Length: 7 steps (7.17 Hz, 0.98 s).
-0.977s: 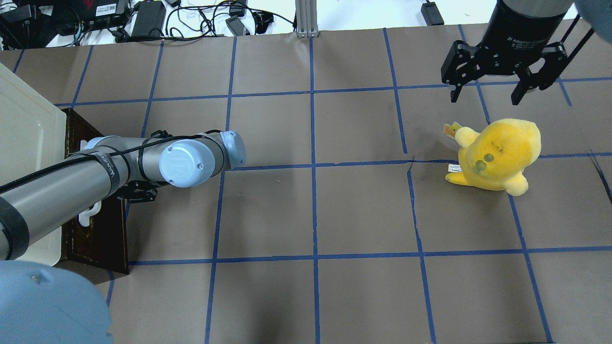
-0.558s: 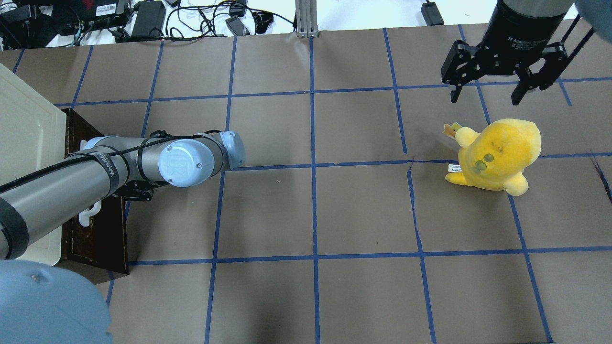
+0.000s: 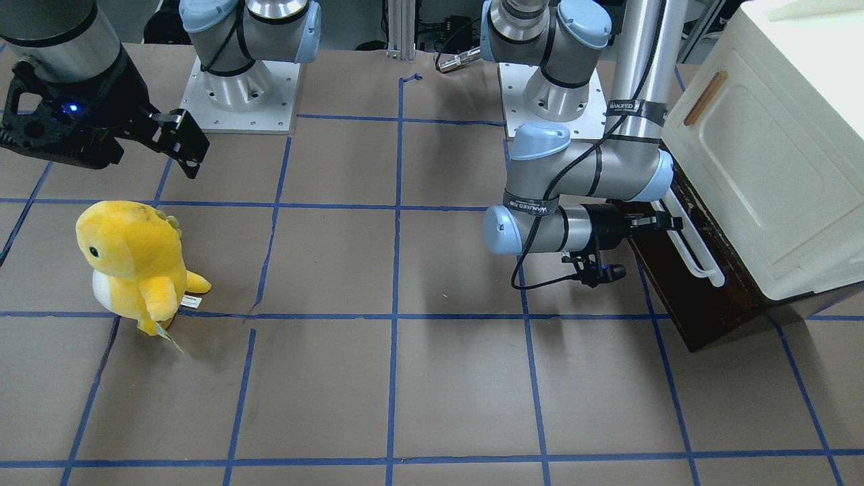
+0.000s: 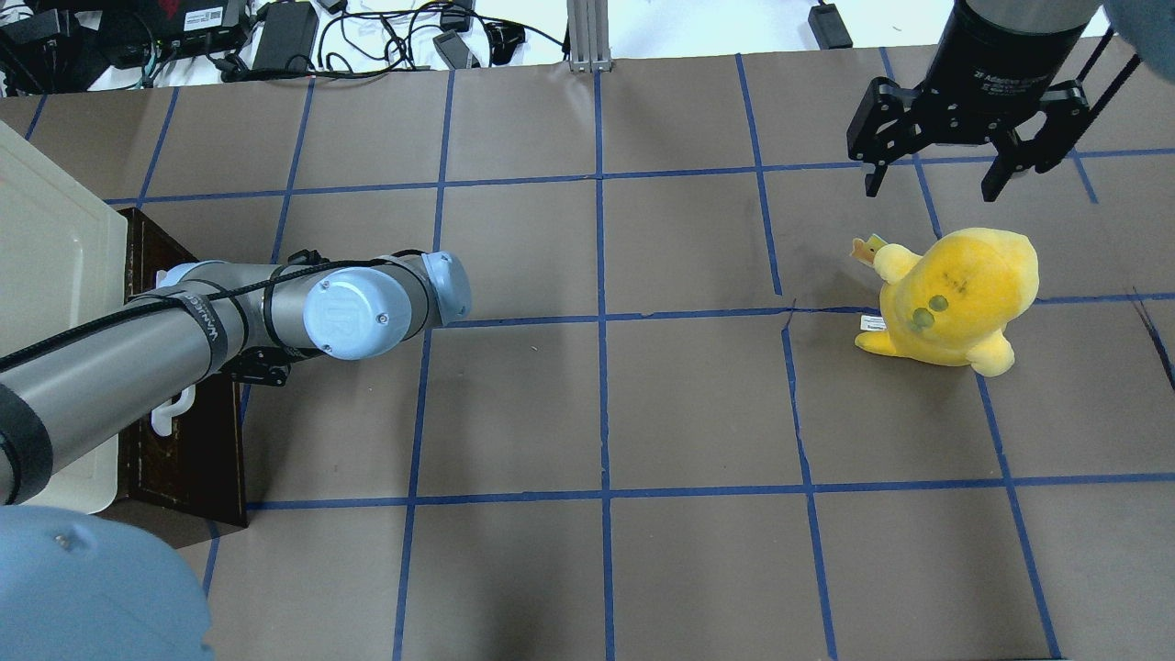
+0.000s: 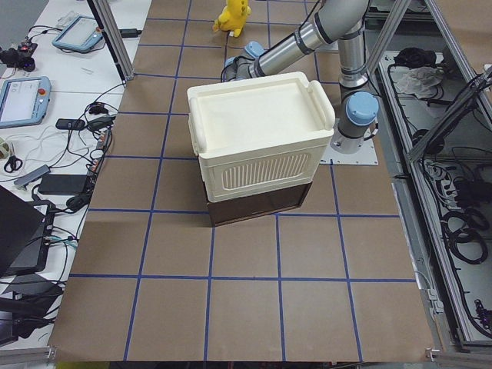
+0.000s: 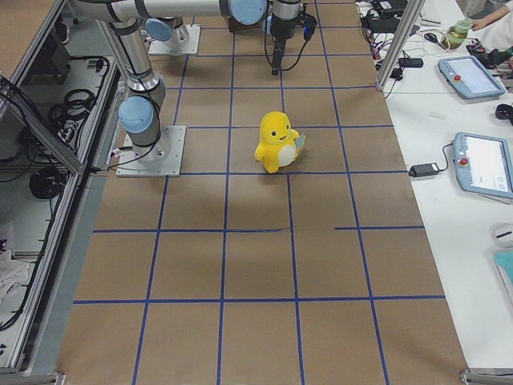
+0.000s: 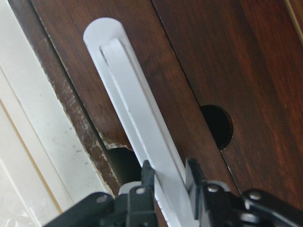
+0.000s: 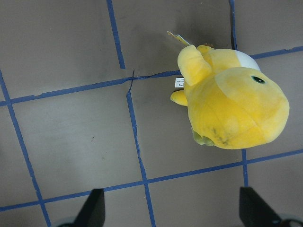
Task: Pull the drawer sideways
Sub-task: 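Lower the left gripper onto the white bar handle and close it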
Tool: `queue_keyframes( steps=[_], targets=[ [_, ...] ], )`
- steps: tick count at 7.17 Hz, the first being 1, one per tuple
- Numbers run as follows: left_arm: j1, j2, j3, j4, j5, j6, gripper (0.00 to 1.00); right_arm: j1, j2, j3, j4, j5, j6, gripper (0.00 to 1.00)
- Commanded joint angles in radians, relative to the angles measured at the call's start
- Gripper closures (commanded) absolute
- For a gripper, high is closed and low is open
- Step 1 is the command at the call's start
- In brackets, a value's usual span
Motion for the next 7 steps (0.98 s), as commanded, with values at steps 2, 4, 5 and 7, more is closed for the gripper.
queue_keyframes(
  steps=[2,4,5,7],
  targets=[
    [-0.026,0.001,0.006,-0.018,0.0,0.0,0.72,0.001,0.0,0.0,0.001,0.0,0.0,0.0],
    [-0.052,-0.001,0.008,-0.02,0.0,0.0,0.72,-0.001,0.0,0.0,0.0,0.0,0.0,0.0],
    [-0.083,-0.002,0.011,-0.02,0.0,0.0,0.71,0.001,0.0,0.0,0.0,0.0,0.0,0.0],
    [-0.124,-0.004,0.015,-0.02,0.012,0.001,0.71,0.001,0.0,0.0,0.0,0.0,0.0,0.0]
  ],
)
